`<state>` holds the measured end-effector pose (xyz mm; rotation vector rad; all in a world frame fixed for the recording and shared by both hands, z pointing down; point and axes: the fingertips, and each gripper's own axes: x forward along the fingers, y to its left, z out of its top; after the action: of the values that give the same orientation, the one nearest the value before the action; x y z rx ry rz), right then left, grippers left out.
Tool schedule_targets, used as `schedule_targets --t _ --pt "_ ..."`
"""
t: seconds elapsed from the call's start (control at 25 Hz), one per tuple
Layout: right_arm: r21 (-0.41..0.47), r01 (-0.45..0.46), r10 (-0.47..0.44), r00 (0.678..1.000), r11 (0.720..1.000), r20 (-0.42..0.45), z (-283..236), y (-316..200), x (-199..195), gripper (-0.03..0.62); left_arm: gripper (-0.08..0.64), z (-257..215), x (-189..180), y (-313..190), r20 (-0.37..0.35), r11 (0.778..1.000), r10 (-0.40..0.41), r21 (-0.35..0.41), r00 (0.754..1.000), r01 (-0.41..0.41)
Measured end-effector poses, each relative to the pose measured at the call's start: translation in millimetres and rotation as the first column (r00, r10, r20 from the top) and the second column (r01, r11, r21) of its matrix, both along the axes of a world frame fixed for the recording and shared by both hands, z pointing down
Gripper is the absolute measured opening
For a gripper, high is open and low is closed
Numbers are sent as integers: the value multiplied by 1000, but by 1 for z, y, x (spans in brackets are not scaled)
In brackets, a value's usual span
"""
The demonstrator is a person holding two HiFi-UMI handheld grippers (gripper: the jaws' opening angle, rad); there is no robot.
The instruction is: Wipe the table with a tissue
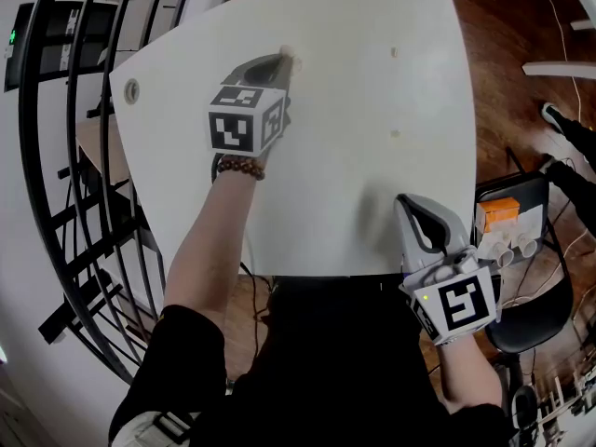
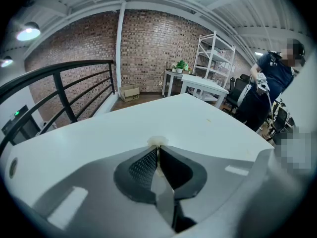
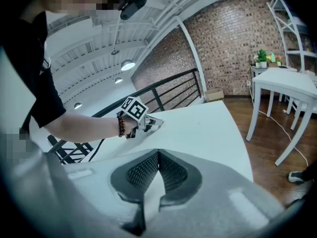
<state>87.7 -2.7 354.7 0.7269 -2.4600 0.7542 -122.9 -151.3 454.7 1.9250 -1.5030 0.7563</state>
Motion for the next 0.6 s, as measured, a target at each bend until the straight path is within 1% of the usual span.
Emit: schedule_targets --t 0.28,0.6 --pt "2 -20 20 1000 1000 -1 0 -2 10 -11 33 -2 12 -6 -12 1000 18 5 1000 -18" --pt "11 -47 47 999 999 4 -4 -4 19 -11 34 -19 36 -18 -34 997 61 50 998 -59"
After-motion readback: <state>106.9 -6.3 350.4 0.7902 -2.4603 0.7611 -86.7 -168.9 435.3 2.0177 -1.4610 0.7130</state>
